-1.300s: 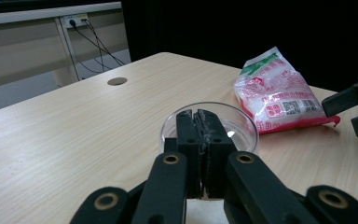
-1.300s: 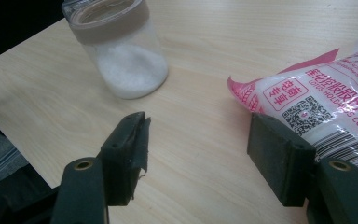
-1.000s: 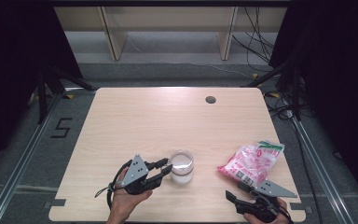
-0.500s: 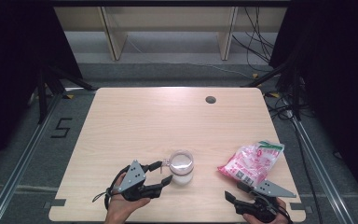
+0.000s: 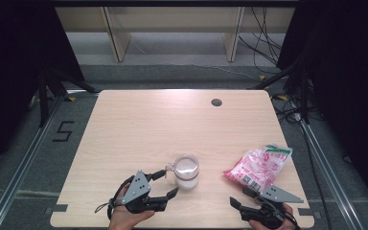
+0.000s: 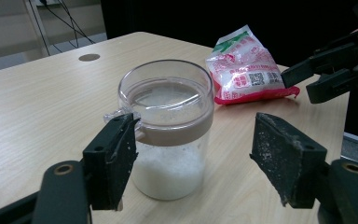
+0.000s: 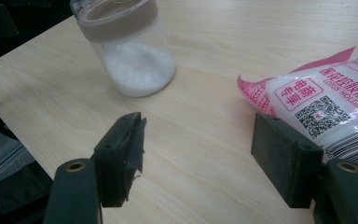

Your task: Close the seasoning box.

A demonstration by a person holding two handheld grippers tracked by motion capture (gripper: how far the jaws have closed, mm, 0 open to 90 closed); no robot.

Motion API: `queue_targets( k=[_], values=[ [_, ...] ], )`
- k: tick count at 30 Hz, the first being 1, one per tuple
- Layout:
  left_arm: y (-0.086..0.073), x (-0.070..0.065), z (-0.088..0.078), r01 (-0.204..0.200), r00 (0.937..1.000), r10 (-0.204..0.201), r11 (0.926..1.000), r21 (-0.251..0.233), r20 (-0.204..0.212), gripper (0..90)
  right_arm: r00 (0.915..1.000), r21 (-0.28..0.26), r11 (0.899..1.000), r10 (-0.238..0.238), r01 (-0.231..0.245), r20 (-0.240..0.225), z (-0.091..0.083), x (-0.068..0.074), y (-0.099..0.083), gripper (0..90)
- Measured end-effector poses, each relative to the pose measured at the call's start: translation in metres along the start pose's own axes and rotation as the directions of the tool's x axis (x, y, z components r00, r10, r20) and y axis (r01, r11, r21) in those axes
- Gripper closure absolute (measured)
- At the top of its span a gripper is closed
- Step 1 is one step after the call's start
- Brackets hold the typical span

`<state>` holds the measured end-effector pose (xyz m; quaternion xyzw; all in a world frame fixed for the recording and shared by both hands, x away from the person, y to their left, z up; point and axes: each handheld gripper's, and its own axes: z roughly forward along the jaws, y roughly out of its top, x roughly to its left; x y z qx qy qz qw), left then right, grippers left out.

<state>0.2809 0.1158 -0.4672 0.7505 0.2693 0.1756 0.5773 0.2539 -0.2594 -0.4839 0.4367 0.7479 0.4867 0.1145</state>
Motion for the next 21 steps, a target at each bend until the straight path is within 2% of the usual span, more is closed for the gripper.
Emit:
queue_targets(
  k=[2, 6, 7, 8, 9, 12, 13, 15, 21],
  values=[
    [0.000, -0.001, 0.000, 0.006, 1.0000, -0.006, 1.0000, 0.003, -0.003, 30.2, 1.0000, 0.005, 1.000, -0.003, 0.003, -0.003, 0.000, 0.000, 0.000, 34.8],
    [-0.001, -0.005, -0.002, -0.008, 1.0000, 0.008, 0.9999, 0.013, 0.005, 30.1, 1.0000, 0.010, 1.000, -0.005, 0.005, -0.001, 0.000, 0.000, 0.000, 34.8],
    [-0.002, -0.007, -0.002, 0.007, 1.0000, -0.007, 0.9999, 0.016, 0.005, 30.0, 1.0000, 0.011, 1.000, -0.004, 0.004, 0.000, 0.000, 0.000, 0.000, 34.8],
    [-0.003, -0.008, -0.001, 0.005, 0.9999, -0.005, 0.9999, 0.010, 0.009, 29.9, 0.9993, 0.015, 0.999, 0.036, -0.036, 0.008, 0.000, 0.004, -0.001, 34.7],
    [-0.004, -0.009, -0.001, 0.002, 0.9999, -0.002, 0.9999, 0.016, 0.014, 29.8, 0.9999, 0.001, 1.000, 0.013, -0.013, 0.009, 0.002, 0.002, -0.002, 34.7],
    [-0.005, -0.013, -0.001, -0.002, 0.9997, 0.001, 0.9992, 0.039, 0.023, 29.7, 0.9999, -0.003, 1.000, 0.016, -0.016, 0.006, 0.002, 0.003, -0.002, 34.6],
    [-0.005, -0.014, -0.001, -0.014, 0.9996, 0.013, 0.9989, 0.045, 0.026, 29.7, 0.9998, 0.000, 1.000, 0.021, -0.021, 0.005, 0.002, 0.003, -0.002, 34.6],
    [-0.006, -0.015, 0.001, -0.002, 0.9996, 0.001, 0.9995, 0.032, 0.028, 29.7, 0.9999, -0.004, 1.000, 0.006, -0.006, 0.009, 0.003, 0.002, -0.002, 34.6],
    [-0.009, -0.021, 0.003, -0.015, 0.9990, 0.013, 0.9984, 0.055, 0.042, 29.4, 0.9999, 0.000, 1.000, 0.014, -0.014, 0.006, 0.002, 0.003, -0.002, 34.6]
  ],
)
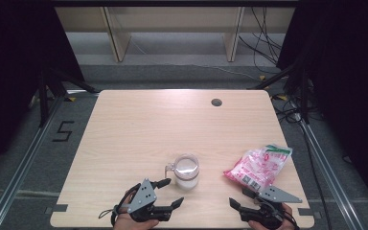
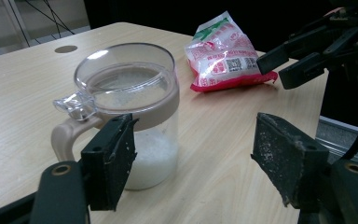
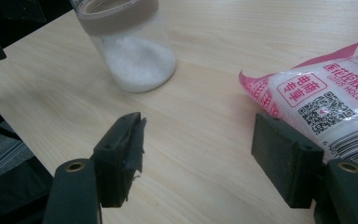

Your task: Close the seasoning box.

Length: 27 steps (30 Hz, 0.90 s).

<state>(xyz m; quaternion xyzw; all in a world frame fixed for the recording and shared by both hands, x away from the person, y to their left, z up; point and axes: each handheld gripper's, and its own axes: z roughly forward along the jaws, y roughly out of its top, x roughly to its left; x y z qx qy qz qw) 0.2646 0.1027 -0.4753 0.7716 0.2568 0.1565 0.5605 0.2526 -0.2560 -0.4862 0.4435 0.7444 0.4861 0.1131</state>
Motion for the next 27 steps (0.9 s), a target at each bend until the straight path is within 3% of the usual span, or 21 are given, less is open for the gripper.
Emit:
queue_targets(
  k=[6, 7, 11, 12, 15, 17, 18, 21, 22, 23, 27],
  values=[
    [-0.004, -0.004, 0.002, 0.008, 1.0000, -0.008, 0.9999, 0.009, 0.006, 29.2, 1.0000, 0.014, 1.000, 0.002, -0.002, 0.005, -0.001, 0.001, 0.000, 34.6],
    [-0.005, -0.004, 0.002, 0.002, 0.9999, -0.003, 0.9999, 0.013, 0.012, 29.1, 0.9996, 0.009, 1.000, -0.028, 0.028, 0.004, 0.000, -0.002, 0.000, 34.6],
    [-0.007, -0.006, 0.003, 0.007, 0.9999, -0.007, 0.9998, 0.017, 0.015, 29.0, 0.9994, 0.010, 0.999, -0.034, 0.034, 0.003, 0.000, -0.002, 0.000, 34.5],
    [-0.008, -0.006, 0.003, 0.008, 0.9999, -0.008, 0.9999, 0.015, 0.014, 29.0, 1.0000, 0.021, 1.000, 0.002, -0.002, 0.003, -0.001, 0.002, 0.000, 34.5],
    [-0.010, -0.008, 0.003, -0.006, 0.9999, 0.005, 0.9995, 0.032, 0.013, 28.8, 0.9989, 0.028, 0.999, -0.046, 0.046, 0.010, -0.001, -0.001, -0.001, 34.3],
    [-0.012, -0.009, 0.004, -0.010, 0.9997, 0.010, 0.9995, 0.029, 0.021, 28.8, 0.9990, 0.021, 0.999, -0.044, 0.044, -0.003, 0.001, 0.000, -0.002, 33.9],
    [-0.014, -0.010, 0.004, -0.012, 0.9997, 0.011, 0.9990, 0.043, 0.021, 28.6, 0.9988, 0.050, 0.998, -0.049, 0.049, 0.005, 0.000, 0.001, -0.002, 32.9],
    [-0.016, -0.010, 0.005, -0.015, 0.9993, 0.013, 0.9988, 0.046, 0.034, 28.1, 0.9988, 0.055, 0.997, -0.049, 0.049, -0.003, 0.001, 0.003, -0.004, 32.6],
    [-0.018, -0.012, 0.006, -0.010, 0.9995, 0.008, 0.9986, 0.053, 0.031, 27.9, 0.9997, 0.071, 0.997, -0.025, 0.025, -0.002, 0.000, 0.006, -0.006, 32.5],
    [-0.018, -0.012, 0.006, -0.010, 0.9995, 0.008, 0.9986, 0.053, 0.031, 27.8, 0.9986, 0.072, 0.996, -0.053, 0.053, -0.001, -0.001, 0.005, -0.006, 32.4],
    [-0.023, -0.015, 0.010, -0.010, 0.9991, 0.008, 0.9979, 0.064, 0.041, 27.8, 0.9987, 0.082, 0.995, -0.049, 0.050, -0.016, -0.001, 0.006, -0.009, 32.2]
  ],
)
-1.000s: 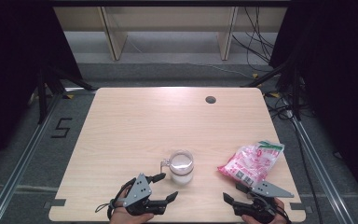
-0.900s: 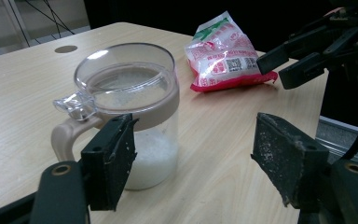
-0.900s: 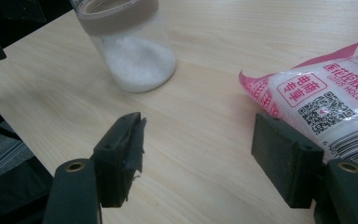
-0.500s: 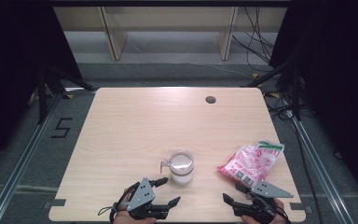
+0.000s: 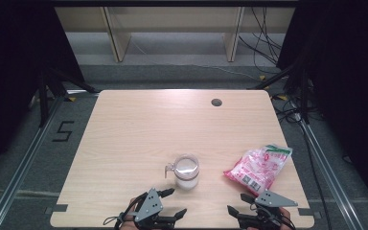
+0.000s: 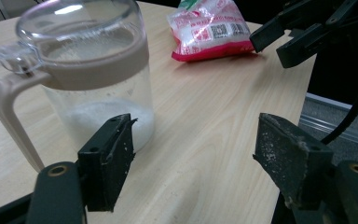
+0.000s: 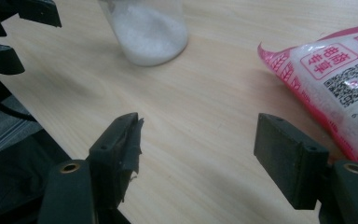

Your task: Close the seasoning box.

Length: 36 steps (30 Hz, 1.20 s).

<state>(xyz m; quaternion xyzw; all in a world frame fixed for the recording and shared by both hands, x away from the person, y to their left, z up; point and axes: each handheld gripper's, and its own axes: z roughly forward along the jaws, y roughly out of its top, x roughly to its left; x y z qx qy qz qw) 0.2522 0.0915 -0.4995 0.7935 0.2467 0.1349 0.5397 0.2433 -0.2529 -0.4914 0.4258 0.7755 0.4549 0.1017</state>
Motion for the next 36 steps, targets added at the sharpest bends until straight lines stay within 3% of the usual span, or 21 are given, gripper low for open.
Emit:
queue_targets(
  k=[1, 2, 3, 4, 6, 9, 10, 12, 15, 16, 17, 18, 20, 21, 22, 24, 25, 27, 30, 31, 36],
  values=[
    [0.000, -0.001, 0.000, -0.005, 1.0000, 0.005, 0.9999, 0.013, -0.001, 27.7, 0.9997, 0.011, 1.000, 0.025, -0.025, -0.003, -0.001, 0.003, -0.001, 32.1],
    [-0.001, -0.002, 0.000, 0.005, 1.0000, -0.005, 1.0000, 0.007, -0.003, 27.7, 0.9999, 0.025, 1.000, 0.011, -0.011, 0.007, -0.001, 0.004, -0.003, 31.7],
    [-0.002, -0.001, 0.000, -0.012, 0.9999, 0.012, 0.9998, 0.016, 0.003, 27.7, 0.9999, 0.025, 1.000, 0.011, -0.011, 0.007, -0.001, 0.004, -0.003, 31.7],
    [-0.004, -0.003, 0.001, 0.006, 1.0000, -0.006, 0.9999, 0.010, 0.001, 27.7, 0.9998, 0.029, 0.999, -0.018, 0.018, 0.000, -0.001, 0.003, -0.005, 31.2],
    [-0.006, -0.004, 0.000, 0.002, 1.0000, -0.002, 0.9999, 0.017, 0.000, 27.7, 1.0000, 0.041, 0.999, -0.004, 0.004, -0.001, -0.001, 0.005, -0.006, 31.2],
    [-0.010, -0.005, 0.000, -0.002, 1.0000, 0.002, 0.9996, 0.029, 0.000, 27.7, 0.9992, 0.050, 0.998, -0.036, 0.037, -0.016, -0.001, 0.005, -0.008, 31.1],
    [-0.011, -0.005, 0.001, 0.009, 0.9999, -0.009, 0.9996, 0.027, 0.013, 27.7, 0.9995, 0.064, 0.997, -0.032, 0.032, 0.005, -0.002, 0.008, -0.011, 31.0],
    [-0.012, -0.004, 0.001, -0.009, 1.0000, 0.009, 0.9991, 0.043, 0.000, 27.6, 0.9984, 0.080, 0.995, -0.057, 0.057, -0.001, -0.002, 0.009, -0.012, 30.8],
    [-0.014, -0.006, 0.001, 0.013, 0.9998, -0.014, 0.9992, 0.037, 0.012, 27.6, 0.9975, 0.090, 0.994, -0.070, 0.069, 0.009, -0.001, 0.012, -0.014, 30.5],
    [-0.014, -0.004, -0.001, -0.019, 0.9998, 0.019, 0.9985, 0.051, -0.006, 27.6, 0.9975, 0.103, 0.992, -0.070, 0.070, -0.007, -0.002, 0.014, -0.015, 30.4],
    [-0.015, -0.004, -0.001, -0.019, 0.9998, 0.019, 0.9984, 0.054, -0.011, 27.6, 0.9975, 0.103, 0.992, -0.070, 0.070, -0.007, -0.002, 0.014, -0.015, 30.4],
    [-0.016, -0.006, -0.002, 0.011, 0.9999, -0.011, 0.9992, 0.040, -0.009, 27.6, 0.9983, 0.105, 0.993, -0.059, 0.059, -0.006, -0.002, 0.016, -0.017, 30.3],
    [-0.017, -0.007, -0.001, 0.030, 0.9995, -0.031, 0.9991, 0.031, 0.011, 27.5, 0.9976, 0.113, 0.991, -0.069, 0.070, -0.011, -0.002, 0.016, -0.018, 30.2],
    [-0.017, -0.006, -0.002, 0.018, 0.9998, -0.018, 0.9992, 0.034, 0.005, 27.5, 0.9968, 0.112, 0.991, -0.079, 0.080, -0.008, -0.002, 0.016, -0.018, 30.2],
    [-0.017, -0.005, -0.003, 0.013, 0.9999, -0.013, 0.9992, 0.038, 0.000, 27.5, 0.9987, 0.128, 0.990, -0.052, 0.052, -0.002, -0.002, 0.019, -0.019, 30.1],
    [-0.018, -0.005, -0.003, 0.010, 0.9999, -0.010, 0.9993, 0.035, -0.013, 27.5, 0.9967, 0.130, 0.988, -0.079, 0.081, -0.020, -0.002, 0.018, -0.020, 30.1],
    [-0.017, -0.006, -0.003, 0.037, 0.9993, -0.037, 0.9990, 0.026, -0.003, 27.5, 0.9954, 0.142, 0.985, -0.095, 0.096, -0.017, -0.003, 0.018, -0.020, 30.0],
    [-0.017, -0.005, -0.005, 0.017, 0.9997, -0.017, 0.9992, 0.036, -0.018, 27.5, 0.9946, 0.146, 0.984, -0.101, 0.104, -0.025, -0.001, 0.018, -0.021, 29.9],
    [-0.017, -0.005, -0.005, 0.028, 0.9996, -0.027, 0.9989, 0.037, -0.012, 27.4, 0.9945, 0.162, 0.982, -0.097, 0.102, -0.040, -0.002, 0.018, -0.020, 29.9],
    [-0.017, -0.002, -0.006, -0.011, 0.9997, 0.013, 0.9979, 0.064, -0.022, 27.4, 0.9943, 0.162, 0.981, -0.098, 0.104, -0.041, -0.001, 0.018, -0.020, 29.8],
    [-0.018, -0.004, -0.004, 0.014, 0.9999, -0.014, 0.9989, 0.045, -0.007, 27.3, 0.9945, 0.164, 0.981, -0.098, 0.103, -0.038, -0.001, 0.018, -0.020, 29.7]
  ],
)
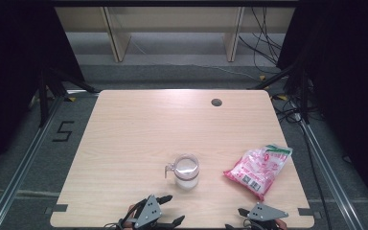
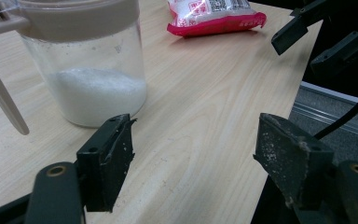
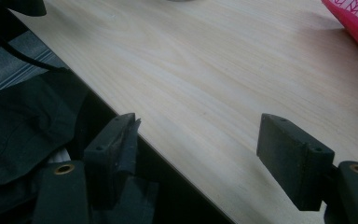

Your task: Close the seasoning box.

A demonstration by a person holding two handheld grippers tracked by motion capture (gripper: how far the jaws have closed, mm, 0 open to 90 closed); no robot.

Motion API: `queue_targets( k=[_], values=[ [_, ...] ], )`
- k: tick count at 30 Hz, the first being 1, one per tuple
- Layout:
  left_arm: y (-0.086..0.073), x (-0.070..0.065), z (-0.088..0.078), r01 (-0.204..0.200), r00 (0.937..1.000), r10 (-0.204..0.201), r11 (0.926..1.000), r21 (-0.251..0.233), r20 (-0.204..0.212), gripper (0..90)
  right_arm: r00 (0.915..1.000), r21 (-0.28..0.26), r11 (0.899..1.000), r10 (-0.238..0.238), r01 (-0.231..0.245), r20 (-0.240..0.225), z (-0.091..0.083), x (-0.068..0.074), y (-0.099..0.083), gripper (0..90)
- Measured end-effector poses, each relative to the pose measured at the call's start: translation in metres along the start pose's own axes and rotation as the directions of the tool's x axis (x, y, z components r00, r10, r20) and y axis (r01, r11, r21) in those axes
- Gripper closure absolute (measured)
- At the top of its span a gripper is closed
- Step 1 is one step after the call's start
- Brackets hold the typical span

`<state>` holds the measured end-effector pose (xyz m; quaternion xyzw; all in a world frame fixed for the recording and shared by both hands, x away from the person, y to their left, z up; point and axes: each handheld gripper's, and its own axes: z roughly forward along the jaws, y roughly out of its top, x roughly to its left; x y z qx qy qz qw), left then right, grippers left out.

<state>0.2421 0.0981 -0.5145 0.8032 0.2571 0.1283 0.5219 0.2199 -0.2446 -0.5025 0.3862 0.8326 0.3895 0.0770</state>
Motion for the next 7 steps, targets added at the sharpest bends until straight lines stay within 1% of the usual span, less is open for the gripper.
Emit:
queue_targets(
  k=[1, 2, 3, 4, 5, 6, 7],
  values=[
    [0.0002, 0.0006, -0.0001, -0.004, 1.0000, 0.004, 1.0000, -0.001, 0.000, 27.3, 1.0000, 0.000, 1.000, 0.000, 0.000, 0.000, 0.0000, -0.0001, 0.0000, 29.8],
    [-0.0002, 0.0011, 0.0005, -0.006, 0.9999, 0.006, 0.9999, -0.011, -0.011, 27.2, 1.0000, 0.000, 1.000, 0.002, -0.002, 0.000, 0.0000, -0.0001, -0.0001, 29.7],
    [0.0004, 0.0017, -0.0013, -0.004, 1.0000, 0.004, 1.0000, 0.002, -0.006, 27.2, 1.0000, 0.000, 1.000, 0.001, -0.001, -0.001, -0.0001, -0.0002, -0.0001, 29.7],
    [0.0003, 0.0015, -0.0017, 0.008, 0.9999, -0.008, 1.0000, -0.004, -0.012, 27.2, 1.0000, 0.000, 1.000, 0.000, 0.000, 0.000, -0.0001, -0.0003, -0.0002, 29.7],
    [0.0004, 0.0031, -0.0029, -0.004, 0.9999, 0.004, 1.0000, 0.009, -0.015, 27.2, 1.0000, 0.000, 1.000, -0.001, 0.001, 0.002, -0.0002, -0.0005, -0.0002, 29.7],
    [0.0000, 0.0030, -0.0023, 0.007, 0.9999, -0.007, 1.0000, -0.006, -0.014, 27.2, 0.9998, -0.006, 1.000, -0.007, 0.007, 0.016, -0.0005, -0.0004, -0.0004, 29.7],
    [0.0000, 0.0031, -0.0027, 0.014, 0.9997, -0.014, 0.9999, -0.007, -0.018, 27.2, 0.9998, -0.006, 1.000, -0.007, 0.007, 0.016, -0.0005, -0.0004, -0.0004, 29.7]
  ],
)
